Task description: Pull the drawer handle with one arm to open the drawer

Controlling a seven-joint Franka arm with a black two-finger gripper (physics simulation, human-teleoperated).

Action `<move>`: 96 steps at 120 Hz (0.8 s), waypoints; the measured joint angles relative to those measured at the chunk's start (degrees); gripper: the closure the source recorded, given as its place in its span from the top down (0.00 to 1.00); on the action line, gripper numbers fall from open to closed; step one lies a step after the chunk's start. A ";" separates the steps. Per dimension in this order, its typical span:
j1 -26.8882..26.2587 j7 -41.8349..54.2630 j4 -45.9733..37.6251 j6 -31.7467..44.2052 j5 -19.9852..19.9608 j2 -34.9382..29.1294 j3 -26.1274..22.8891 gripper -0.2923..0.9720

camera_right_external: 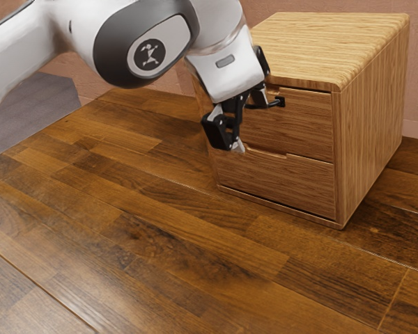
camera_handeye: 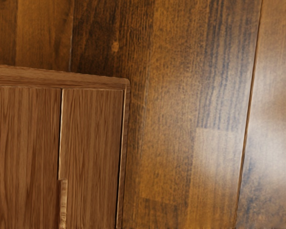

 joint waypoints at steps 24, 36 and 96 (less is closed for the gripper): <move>-1.29 2.88 0.32 4.68 2.33 0.81 -2.19 0.75; -1.61 3.94 0.39 6.08 3.39 1.30 -3.22 0.75; -3.05 7.37 7.86 12.40 8.04 9.66 -3.63 0.75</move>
